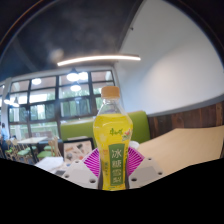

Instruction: Pour water

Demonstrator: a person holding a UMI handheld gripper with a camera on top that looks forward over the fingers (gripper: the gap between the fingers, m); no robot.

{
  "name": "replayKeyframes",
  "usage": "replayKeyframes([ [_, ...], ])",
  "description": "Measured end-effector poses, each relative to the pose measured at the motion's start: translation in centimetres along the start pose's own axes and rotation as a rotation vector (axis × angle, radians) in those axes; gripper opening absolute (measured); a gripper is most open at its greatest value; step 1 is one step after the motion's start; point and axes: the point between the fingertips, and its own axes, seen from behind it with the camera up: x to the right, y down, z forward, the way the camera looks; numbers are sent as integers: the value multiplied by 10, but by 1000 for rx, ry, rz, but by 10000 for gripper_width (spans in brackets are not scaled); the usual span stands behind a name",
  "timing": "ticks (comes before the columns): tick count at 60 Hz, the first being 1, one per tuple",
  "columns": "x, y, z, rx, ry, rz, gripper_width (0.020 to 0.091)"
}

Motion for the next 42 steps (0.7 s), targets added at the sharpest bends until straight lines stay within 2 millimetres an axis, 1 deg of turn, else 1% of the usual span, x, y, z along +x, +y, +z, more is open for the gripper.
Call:
replayKeyframes([
  [2, 9, 17, 6, -34, 15, -16, 294],
  [5, 13, 32, 15, -67, 18, -44, 294],
  [6, 31, 53, 19, -66, 7, -56, 295],
  [7, 6, 48, 12, -82, 9, -66, 294],
  [12, -1, 60, 17, -135, -6, -122, 293],
  [13, 2, 68, 18, -147, -7, -131, 293],
  [14, 0, 74, 13, -164, -5, -140, 292],
  [17, 3, 89, 12, -215, 2, -157, 300],
  [18, 6, 89, 11, -215, 1, -176, 307],
  [19, 4, 82, 13, -190, -1, -158, 301],
  [21, 10, 86, 14, -213, 9, -155, 294],
  [22, 2, 88, 8, -209, 13, -146, 293],
  [26, -1, 88, 8, -207, 12, -137, 292],
  [27, 3, 87, 12, -209, 10, -139, 293],
  [28, 3, 87, 12, -210, 10, -140, 315],
  [32, 1, 88, 10, -211, 10, -145, 320],
  [34, 0, 88, 9, -208, 11, -143, 341],
  [35, 0, 88, 9, -207, 10, -141, 370],
  [37, 0, 86, 7, -201, 10, -138, 471],
  [39, -1, 85, 6, -197, 10, -134, 528],
  [42, 1, 88, 2, -215, 14, -141, 641],
])
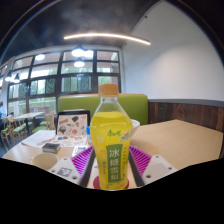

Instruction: Pour water

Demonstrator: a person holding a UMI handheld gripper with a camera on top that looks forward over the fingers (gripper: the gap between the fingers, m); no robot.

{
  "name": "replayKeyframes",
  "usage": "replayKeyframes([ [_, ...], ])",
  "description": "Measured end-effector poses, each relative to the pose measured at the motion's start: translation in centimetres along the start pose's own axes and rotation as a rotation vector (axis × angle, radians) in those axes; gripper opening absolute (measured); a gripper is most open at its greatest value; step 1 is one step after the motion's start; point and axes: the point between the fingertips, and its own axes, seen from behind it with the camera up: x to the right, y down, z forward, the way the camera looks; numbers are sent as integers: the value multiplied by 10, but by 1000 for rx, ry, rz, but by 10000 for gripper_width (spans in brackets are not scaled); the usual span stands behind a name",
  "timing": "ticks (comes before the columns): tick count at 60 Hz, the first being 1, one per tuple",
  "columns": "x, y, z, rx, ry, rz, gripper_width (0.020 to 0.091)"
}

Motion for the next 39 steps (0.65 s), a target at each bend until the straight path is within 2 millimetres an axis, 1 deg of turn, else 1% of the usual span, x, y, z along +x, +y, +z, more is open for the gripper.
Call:
replayKeyframes([
  [3, 4, 0, -6, -13, 1, -4, 844],
  [4, 3, 0, -8, -13, -1, -2, 852],
  [6, 8, -2, -15, -6, 14, 7, 847],
  [8, 5, -6, -21, 3, 11, 12, 831],
  [9, 7, -7, -31, 6, 12, 14, 831],
  [13, 2, -13, -57, 6, 10, 26, 829],
  [14, 3, -16, -59, 5, 6, 28, 830],
  [22, -12, -35, -125, 6, 12, 35, 826],
  [23, -12, -37, -129, 5, 12, 38, 829],
  [26, -21, -42, -154, 3, 4, 40, 827],
  [30, -34, -40, -185, -19, -8, 52, 827],
  [31, -35, -36, -184, -24, -17, 57, 828],
  [32, -38, -37, -194, -27, -24, 59, 828],
  [35, -48, -35, -216, -33, -42, 60, 830],
  [39, -56, -32, -241, -33, -47, 50, 825],
])
